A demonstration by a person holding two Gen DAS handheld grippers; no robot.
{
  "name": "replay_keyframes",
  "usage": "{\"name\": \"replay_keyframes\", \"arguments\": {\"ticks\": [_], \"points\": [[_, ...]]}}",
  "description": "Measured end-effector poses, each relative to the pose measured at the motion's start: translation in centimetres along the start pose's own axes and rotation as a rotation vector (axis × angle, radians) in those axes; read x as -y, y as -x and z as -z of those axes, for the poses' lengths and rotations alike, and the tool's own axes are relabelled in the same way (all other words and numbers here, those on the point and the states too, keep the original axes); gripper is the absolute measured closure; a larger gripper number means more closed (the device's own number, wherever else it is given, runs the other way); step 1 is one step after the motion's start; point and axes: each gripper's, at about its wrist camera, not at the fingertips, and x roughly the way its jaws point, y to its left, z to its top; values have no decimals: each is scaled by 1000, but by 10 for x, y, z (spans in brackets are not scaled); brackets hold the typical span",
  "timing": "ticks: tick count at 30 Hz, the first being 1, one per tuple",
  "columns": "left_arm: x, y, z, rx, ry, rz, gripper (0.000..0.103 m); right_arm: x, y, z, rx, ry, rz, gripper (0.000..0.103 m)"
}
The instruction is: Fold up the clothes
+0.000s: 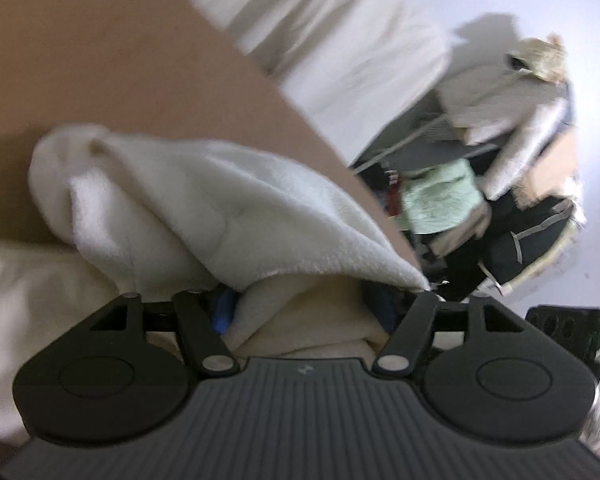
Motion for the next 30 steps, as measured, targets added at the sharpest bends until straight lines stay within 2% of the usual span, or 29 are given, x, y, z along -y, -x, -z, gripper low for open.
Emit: {"name": "replay_keyframes", "arguments": {"ticks": [2, 6, 8, 11, 13, 15, 20, 22, 25, 28, 30], "points": [[-2, -5, 2, -28, 50, -34, 36, 9, -6, 1, -40, -9, -20, 75], [14, -18, 7, -67, -6, -87, 35, 23, -4, 19, -58, 0, -49, 75], [20, -26, 9, -62, -27, -99, 34, 24, 1, 28, -17, 54, -30, 75], [14, -34, 10, -42, -22, -86, 33, 23, 5, 37, 85, 179, 33, 75], [8, -37, 11, -23, -15, -72, 34, 26, 3, 37, 95, 208, 32, 75], [5, -34, 10, 10, -16, -55, 34, 32, -1, 30, 96, 185, 4, 75], [20, -40, 2, 15, -80, -42, 37, 44, -1, 14, 95, 118, -58, 76], [39, -43, -8, 43, -145, -42, 38, 46, 3, 8, 102, 137, -68, 76], [76, -51, -26, 117, -298, -66, 41, 56, 22, -28, 162, 109, -99, 78], [121, -68, -58, 145, -426, -93, 46, 65, 41, -65, 222, 81, -131, 78], [152, -77, -90, 188, -510, -92, 47, 63, 47, -98, 275, 165, -81, 79]]}}
